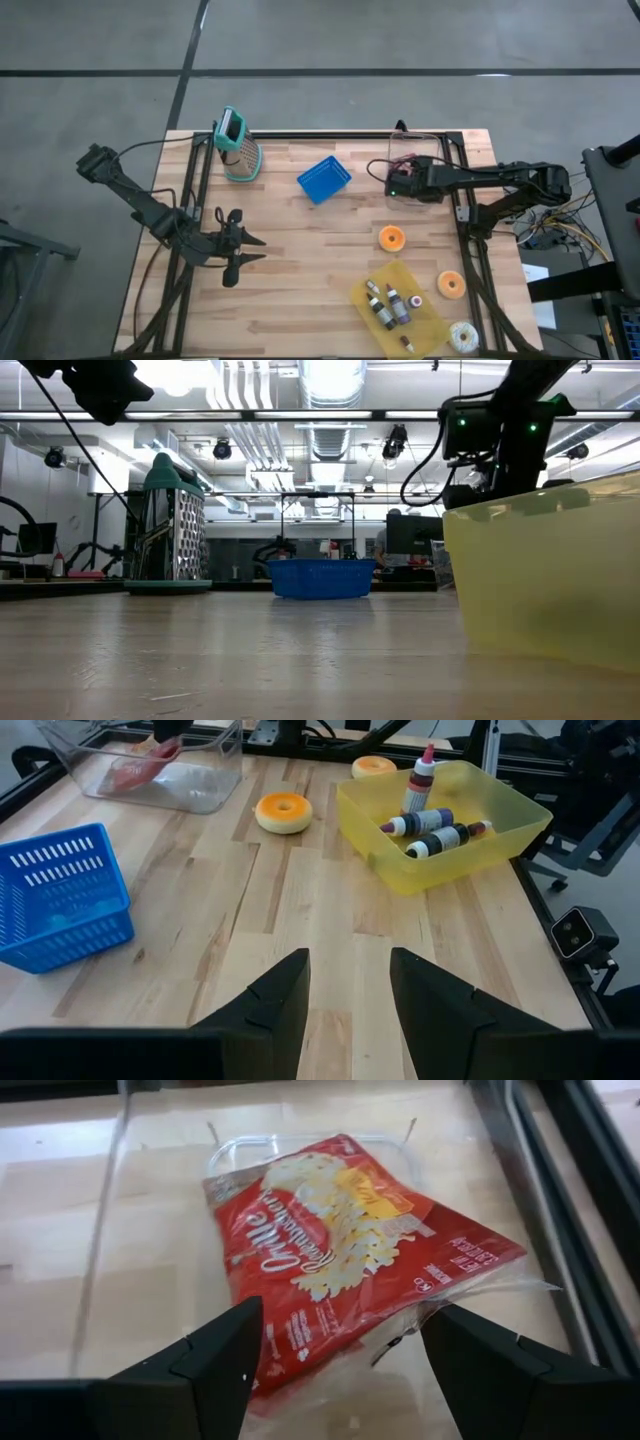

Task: Pick & Place Food Item
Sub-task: Put the popcorn butter into the transparent bin, then put the top left orange donut into the blue bin

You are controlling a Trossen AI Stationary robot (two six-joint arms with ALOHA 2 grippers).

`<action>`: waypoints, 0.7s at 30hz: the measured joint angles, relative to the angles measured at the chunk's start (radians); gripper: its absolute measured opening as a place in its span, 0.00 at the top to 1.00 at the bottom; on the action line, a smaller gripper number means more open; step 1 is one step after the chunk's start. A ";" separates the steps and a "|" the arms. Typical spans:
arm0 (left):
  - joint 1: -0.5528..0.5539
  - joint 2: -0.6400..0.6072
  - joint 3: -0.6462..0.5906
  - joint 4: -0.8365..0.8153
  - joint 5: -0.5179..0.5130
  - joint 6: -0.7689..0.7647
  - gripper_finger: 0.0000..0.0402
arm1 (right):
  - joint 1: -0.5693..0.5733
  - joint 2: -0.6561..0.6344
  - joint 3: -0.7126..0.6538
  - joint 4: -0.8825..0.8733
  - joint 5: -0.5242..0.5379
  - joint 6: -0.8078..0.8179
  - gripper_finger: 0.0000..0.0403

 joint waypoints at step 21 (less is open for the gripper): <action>0.000 0.000 0.000 0.000 0.000 0.000 0.63 | 0.001 0.000 0.225 -0.009 -0.013 -0.196 0.42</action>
